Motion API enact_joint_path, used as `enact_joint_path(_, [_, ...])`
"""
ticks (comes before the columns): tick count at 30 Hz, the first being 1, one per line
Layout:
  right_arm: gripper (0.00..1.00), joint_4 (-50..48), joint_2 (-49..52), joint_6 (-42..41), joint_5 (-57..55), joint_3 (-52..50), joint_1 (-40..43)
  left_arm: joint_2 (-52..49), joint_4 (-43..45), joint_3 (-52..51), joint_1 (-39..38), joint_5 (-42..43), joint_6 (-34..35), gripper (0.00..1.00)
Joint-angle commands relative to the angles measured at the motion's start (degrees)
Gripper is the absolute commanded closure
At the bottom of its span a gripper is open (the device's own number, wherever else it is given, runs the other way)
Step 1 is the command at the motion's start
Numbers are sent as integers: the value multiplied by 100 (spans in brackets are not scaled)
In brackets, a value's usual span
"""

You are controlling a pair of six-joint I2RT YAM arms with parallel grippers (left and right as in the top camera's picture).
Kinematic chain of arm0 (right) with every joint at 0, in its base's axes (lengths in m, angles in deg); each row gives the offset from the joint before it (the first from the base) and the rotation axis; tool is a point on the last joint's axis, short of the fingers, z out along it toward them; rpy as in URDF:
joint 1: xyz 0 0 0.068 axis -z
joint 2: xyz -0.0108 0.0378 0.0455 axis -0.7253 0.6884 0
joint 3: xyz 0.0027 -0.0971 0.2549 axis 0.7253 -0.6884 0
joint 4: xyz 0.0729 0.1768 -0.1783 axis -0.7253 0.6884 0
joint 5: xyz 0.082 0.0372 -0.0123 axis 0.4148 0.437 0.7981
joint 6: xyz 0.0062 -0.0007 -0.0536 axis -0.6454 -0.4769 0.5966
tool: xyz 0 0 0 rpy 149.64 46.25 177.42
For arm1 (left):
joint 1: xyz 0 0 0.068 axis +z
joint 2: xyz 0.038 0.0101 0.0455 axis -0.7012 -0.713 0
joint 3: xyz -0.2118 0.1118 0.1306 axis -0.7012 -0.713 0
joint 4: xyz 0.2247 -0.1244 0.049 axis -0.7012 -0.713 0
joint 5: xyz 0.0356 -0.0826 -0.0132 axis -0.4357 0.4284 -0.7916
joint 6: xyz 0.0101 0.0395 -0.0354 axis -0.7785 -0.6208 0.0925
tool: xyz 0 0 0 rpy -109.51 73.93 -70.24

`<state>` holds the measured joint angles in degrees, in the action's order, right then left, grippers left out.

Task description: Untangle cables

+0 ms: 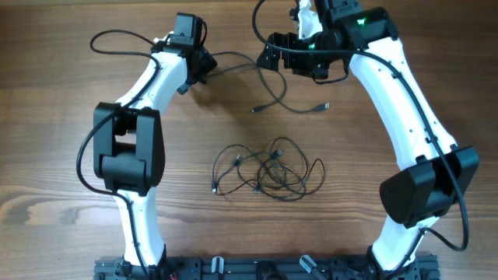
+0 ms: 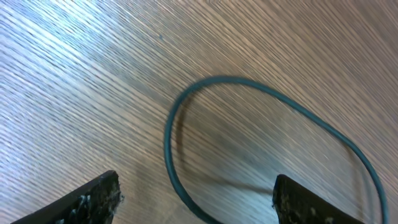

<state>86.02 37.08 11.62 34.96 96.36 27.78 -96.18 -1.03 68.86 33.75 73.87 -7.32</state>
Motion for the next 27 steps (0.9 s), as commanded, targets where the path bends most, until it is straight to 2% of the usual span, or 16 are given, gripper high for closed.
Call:
enact_joint_path(1, [0, 44, -87, 120, -59, 17, -24, -219, 48, -26, 83, -271, 26, 22])
enact_joint_path(3, [0, 96, -87, 210, -57, 17, -24, -282, 87, -26, 131, -271, 24, 27])
enact_joint_path(7, [0, 221, -87, 245, -59, 17, -61, -442, 192, -26, 179, -267, 24, 30])
enact_joint_path(9, [0, 238, -87, 247, -59, 17, -72, -503, 238, -26, 179, -271, 24, 35])
enact_joint_path(12, [0, 234, -87, 240, -59, 17, -83, -511, 339, -26, 188, -271, 24, 51])
enact_joint_path(14, [0, 234, -87, 243, -61, 17, -83, -511, 389, -26, 195, -271, 24, 69])
enact_joint_path(16, [0, 236, -87, 243, -61, 17, -83, -511, 431, -26, 205, -273, 22, 92])
enact_joint_path(17, [0, 238, -87, 245, -61, 17, -83, -511, 459, -24, 205, -275, 2, 96])
enact_joint_path(27, [0, 254, -87, 221, -59, 17, -83, 87, 494, 354, 232, -275, -1386, 96])
